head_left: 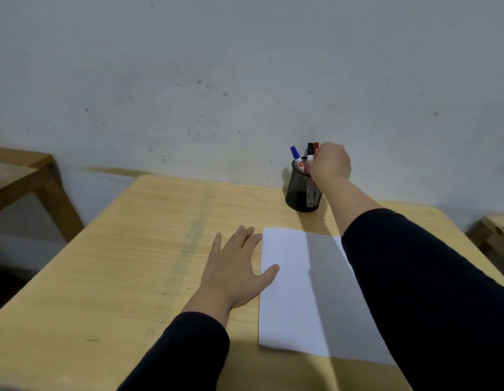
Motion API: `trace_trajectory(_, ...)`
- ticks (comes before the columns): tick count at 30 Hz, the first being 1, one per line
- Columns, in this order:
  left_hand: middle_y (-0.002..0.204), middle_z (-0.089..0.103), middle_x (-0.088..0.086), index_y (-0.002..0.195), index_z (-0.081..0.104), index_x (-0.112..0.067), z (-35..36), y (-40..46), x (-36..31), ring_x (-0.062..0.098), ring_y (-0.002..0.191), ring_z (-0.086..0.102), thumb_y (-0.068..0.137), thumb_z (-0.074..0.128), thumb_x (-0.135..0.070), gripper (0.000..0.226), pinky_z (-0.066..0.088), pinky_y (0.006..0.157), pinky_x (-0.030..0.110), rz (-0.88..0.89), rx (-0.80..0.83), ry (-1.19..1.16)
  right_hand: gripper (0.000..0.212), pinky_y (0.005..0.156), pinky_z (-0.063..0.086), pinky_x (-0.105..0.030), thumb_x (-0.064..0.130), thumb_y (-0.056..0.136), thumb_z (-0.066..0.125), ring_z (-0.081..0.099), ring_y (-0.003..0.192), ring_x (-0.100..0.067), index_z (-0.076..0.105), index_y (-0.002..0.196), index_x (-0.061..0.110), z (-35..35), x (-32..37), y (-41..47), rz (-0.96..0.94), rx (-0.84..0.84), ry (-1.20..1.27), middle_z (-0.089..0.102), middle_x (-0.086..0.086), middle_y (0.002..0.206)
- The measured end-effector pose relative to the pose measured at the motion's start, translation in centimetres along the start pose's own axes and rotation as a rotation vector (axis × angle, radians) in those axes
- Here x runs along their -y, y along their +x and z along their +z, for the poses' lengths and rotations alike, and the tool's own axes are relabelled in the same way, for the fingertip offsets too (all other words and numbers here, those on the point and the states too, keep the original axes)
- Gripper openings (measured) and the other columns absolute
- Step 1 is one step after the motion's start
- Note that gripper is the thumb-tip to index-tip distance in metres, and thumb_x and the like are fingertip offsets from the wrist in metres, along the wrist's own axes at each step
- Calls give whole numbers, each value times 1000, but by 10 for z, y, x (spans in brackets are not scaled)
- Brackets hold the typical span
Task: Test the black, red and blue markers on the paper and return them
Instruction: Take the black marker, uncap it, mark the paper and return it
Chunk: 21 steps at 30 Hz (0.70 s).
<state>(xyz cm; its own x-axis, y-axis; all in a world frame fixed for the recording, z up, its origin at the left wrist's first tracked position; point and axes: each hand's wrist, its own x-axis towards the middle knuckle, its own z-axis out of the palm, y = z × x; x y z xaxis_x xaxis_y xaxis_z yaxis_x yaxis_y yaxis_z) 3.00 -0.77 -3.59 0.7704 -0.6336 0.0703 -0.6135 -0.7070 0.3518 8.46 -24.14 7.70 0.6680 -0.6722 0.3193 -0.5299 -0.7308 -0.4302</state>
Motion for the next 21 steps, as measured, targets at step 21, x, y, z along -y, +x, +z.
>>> trace_trajectory(21, 160, 11, -14, 149, 20, -31, -2, -3, -1, 4, 148, -4, 85, 34, -67, 75, -6, 121, 45, 1, 17, 20, 24, 72, 43, -24, 16, 87, 60, 64, 88, -21, 67, 108, 7, -29, 18, -2, 5, -207, 501, 69, -8, 98)
